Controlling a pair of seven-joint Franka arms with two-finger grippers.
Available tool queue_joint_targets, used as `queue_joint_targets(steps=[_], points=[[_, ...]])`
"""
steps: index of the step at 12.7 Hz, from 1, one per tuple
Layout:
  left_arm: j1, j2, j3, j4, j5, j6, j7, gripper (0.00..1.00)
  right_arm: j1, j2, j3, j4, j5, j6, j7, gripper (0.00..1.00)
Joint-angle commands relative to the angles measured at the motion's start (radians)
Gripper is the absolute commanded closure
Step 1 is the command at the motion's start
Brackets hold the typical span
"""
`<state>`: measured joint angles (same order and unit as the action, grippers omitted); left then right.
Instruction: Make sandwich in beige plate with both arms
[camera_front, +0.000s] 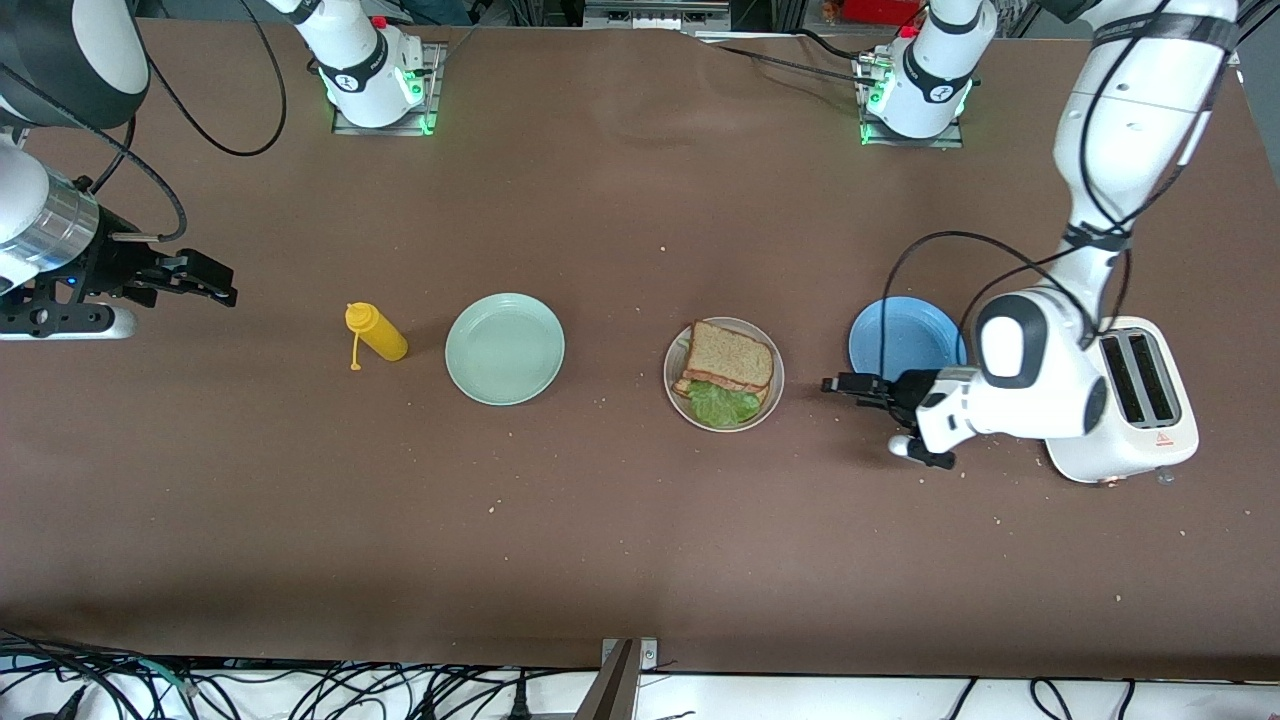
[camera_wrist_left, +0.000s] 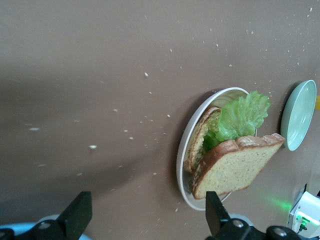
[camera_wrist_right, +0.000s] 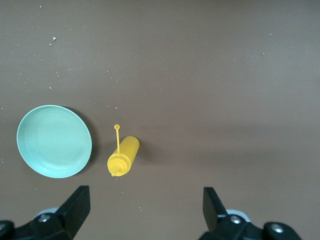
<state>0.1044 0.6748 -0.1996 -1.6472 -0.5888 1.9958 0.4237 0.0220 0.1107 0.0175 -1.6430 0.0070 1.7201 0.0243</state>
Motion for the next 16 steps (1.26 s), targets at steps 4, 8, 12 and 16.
queue_joint_targets(steps=[4, 8, 12, 16], points=[[0.052, -0.069, 0.026, 0.236, 0.285, -0.201, -0.258, 0.00, -0.010, -0.019, 0.010, -0.018, 0.016, -0.005, 0.005, 0.00], [0.064, -0.142, 0.029, 0.251, 0.450, -0.224, -0.293, 0.00, -0.008, -0.019, 0.010, -0.018, 0.016, -0.007, 0.029, 0.00], [0.048, -0.268, 0.002, 0.251, 0.619, -0.226, -0.272, 0.00, -0.008, -0.019, 0.010, -0.017, 0.018, -0.011, 0.091, 0.00], [0.055, -0.399, 0.005, 0.251, 0.632, -0.235, -0.272, 0.00, -0.008, -0.019, 0.010, -0.017, 0.016, -0.013, 0.083, 0.00]])
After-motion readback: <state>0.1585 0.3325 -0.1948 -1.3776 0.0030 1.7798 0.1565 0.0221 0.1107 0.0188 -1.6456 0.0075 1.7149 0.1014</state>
